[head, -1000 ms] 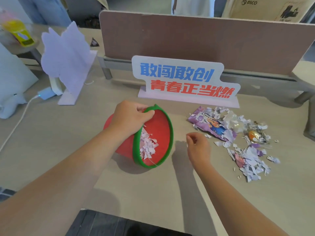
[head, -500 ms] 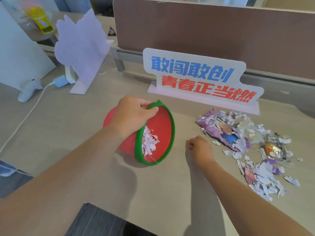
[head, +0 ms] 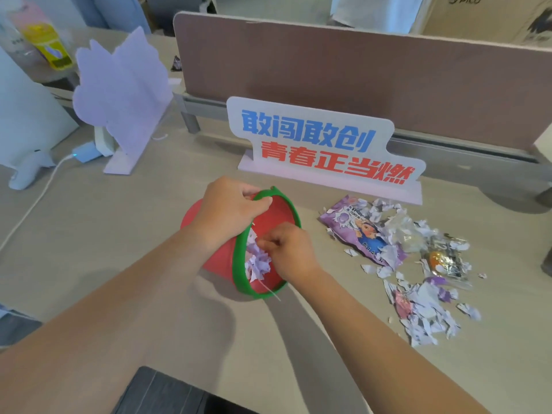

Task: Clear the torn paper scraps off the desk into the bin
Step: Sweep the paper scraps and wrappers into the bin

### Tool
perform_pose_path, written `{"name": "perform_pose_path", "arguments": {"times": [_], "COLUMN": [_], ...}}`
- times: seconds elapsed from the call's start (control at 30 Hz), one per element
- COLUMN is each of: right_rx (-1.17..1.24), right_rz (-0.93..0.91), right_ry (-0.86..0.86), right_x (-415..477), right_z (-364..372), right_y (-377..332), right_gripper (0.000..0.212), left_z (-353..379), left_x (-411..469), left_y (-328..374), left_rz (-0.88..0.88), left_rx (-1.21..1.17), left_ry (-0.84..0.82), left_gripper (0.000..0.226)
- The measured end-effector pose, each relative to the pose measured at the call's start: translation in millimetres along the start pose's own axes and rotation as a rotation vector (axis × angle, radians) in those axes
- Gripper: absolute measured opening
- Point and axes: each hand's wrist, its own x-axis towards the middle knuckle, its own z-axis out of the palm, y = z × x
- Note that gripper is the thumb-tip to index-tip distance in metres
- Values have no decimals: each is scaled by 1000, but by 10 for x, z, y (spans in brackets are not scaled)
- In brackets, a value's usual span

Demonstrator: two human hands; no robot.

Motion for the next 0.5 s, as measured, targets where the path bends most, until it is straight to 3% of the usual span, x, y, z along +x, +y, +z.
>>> {"name": "perform_pose_path", "arguments": {"times": [0.07, 0.13, 0.27, 0.33, 0.4, 0.5], "right_rx": [6, 10, 41, -14, -112, -305], "right_rz": [10, -11, 110, 187, 254, 342], "right_ry": [-94, -79, 277, 425, 456, 354], "right_x": [-26, -82, -149, -116, -23, 192], "right_z": [-64, -164, -531, -725, -866, -981], "right_y": [30, 95, 414, 671, 923, 1182], "right_gripper": [25, 37, 18, 21, 43, 77], "left_z": [51, 106, 213, 265, 321, 381], "left_x": [22, 45, 104, 165, 239, 334], "left_y": [95, 153, 249, 283, 309, 351], "left_rz": [3, 16, 19, 10, 0, 14], "left_rx": [-20, -26, -31, -29, -1, 14], "left_ry": [6, 0, -29, -26, -28, -41], "left_gripper": [16, 14, 13, 16, 22, 17]}}
